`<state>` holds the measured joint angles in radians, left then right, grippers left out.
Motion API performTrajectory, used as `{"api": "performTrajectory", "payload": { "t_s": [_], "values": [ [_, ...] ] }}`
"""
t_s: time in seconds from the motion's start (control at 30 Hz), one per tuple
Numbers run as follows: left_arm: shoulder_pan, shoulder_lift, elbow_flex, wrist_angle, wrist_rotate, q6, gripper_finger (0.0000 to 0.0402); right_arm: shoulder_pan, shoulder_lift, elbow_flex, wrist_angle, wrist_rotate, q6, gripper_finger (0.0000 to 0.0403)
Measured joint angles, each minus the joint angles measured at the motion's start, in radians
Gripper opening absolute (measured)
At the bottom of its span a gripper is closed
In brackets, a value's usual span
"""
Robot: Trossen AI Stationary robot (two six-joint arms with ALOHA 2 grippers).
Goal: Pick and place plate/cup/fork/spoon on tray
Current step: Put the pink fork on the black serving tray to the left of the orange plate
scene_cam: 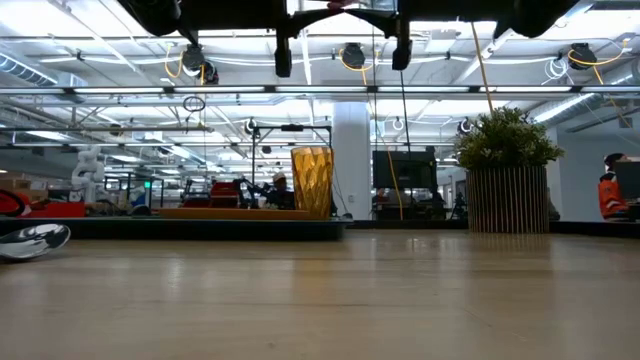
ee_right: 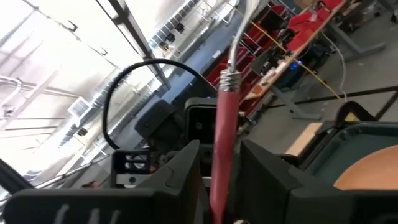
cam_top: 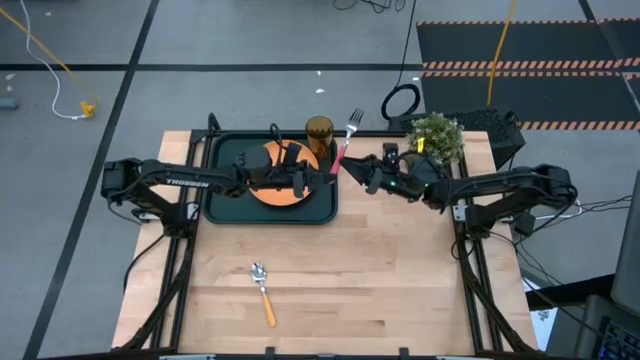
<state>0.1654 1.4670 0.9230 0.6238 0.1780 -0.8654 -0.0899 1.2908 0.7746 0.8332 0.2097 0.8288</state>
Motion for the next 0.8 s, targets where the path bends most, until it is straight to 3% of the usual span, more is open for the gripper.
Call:
{"api": "performTrajectory", "payload": {
  "t_s": [0.23,0.57,0.8],
  "values": [
    [0.0,0.0,0.0,-0.005,-0.003,0.001,0.0033,0.014,0.035,0.0,0.036,-0.001,0.024,0.0093],
    [0.006,-0.001,0.001,-0.009,-0.003,0.005,0.0033,0.026,0.067,-0.001,0.08,-0.002,0.037,0.0013],
    [0.006,-0.002,0.001,-0.04,-0.023,-0.03,0.005,0.026,0.066,-0.001,0.062,-0.002,0.046,0.0013]
  ]
}}
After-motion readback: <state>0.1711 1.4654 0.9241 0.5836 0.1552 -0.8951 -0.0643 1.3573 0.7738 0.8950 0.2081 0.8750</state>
